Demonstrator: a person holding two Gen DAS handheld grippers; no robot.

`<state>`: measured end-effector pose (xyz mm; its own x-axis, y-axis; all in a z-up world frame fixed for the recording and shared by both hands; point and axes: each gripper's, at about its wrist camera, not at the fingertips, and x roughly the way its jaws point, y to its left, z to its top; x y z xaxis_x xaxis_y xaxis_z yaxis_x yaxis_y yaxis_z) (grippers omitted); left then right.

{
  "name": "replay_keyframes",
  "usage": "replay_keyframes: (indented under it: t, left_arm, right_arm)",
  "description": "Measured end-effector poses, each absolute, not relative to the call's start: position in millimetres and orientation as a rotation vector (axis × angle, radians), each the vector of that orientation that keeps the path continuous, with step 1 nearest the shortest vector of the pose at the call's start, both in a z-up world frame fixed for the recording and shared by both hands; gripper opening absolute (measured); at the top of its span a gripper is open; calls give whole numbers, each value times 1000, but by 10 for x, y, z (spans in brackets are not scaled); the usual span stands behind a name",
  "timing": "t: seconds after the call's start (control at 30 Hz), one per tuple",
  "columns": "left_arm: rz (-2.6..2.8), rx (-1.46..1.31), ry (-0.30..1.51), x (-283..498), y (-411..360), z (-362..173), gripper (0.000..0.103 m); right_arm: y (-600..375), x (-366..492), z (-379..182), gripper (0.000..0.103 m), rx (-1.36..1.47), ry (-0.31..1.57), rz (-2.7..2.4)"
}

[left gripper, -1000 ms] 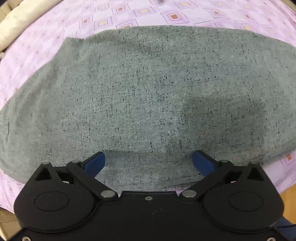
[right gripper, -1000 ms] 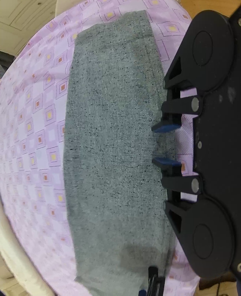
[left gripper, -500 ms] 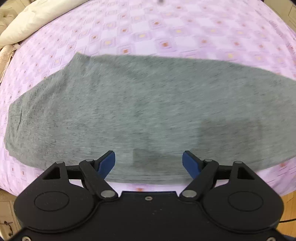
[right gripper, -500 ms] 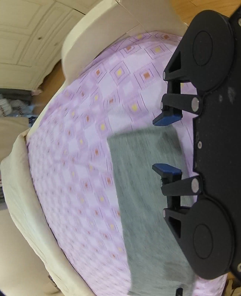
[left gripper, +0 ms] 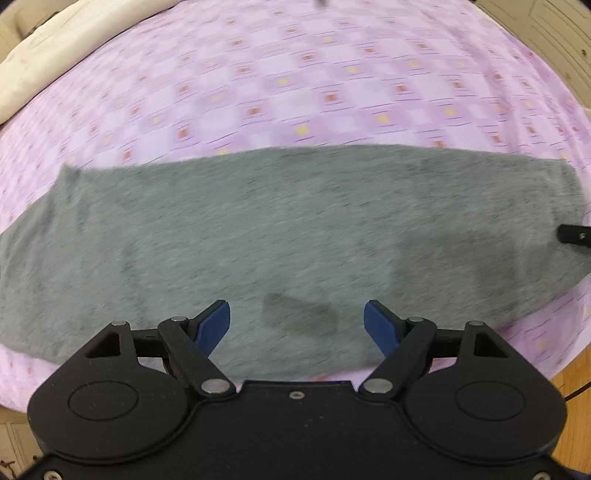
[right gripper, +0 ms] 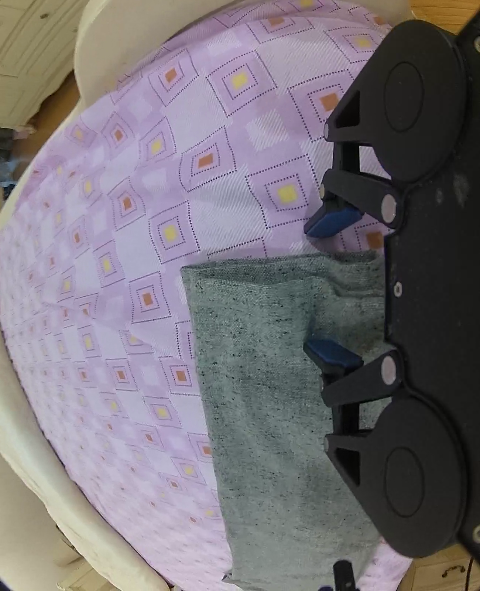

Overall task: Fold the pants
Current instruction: 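Grasp the pant leg hem with the right gripper and lift it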

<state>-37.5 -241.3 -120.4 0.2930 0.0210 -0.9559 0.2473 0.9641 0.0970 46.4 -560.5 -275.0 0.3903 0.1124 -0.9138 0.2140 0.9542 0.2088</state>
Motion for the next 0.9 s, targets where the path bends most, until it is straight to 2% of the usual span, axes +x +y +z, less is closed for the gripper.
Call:
replay_keyframes:
  t: [0.3, 0.53, 0.6, 0.7, 0.87, 0.9]
  left_arm:
    - [-170, 250, 1247, 27, -2865, -1352, 80]
    - [-147, 254, 1285, 348, -2997, -1518, 79]
    - [-147, 288, 1292, 412, -3024, -1615, 81]
    - [-150, 296, 1293, 462, -3031, -1655, 81]
    - [-155, 261, 1318, 646, -3026, -1690, 81]
    - [-153, 248, 1316, 688, -3022, -1686, 81]
  right_arm:
    - [-5801, 546, -2792, 74, 474, 1231, -52]
    - [-5756, 616, -2824, 79, 403, 1268, 37]
    - [-5751, 655, -2812, 78, 376, 1281, 75]
    - [-5851, 590, -2770, 70, 417, 1264, 91]
    - [-5902, 487, -2713, 36, 431, 1235, 111]
    - [-5910, 474, -2708, 35, 441, 1229, 115]
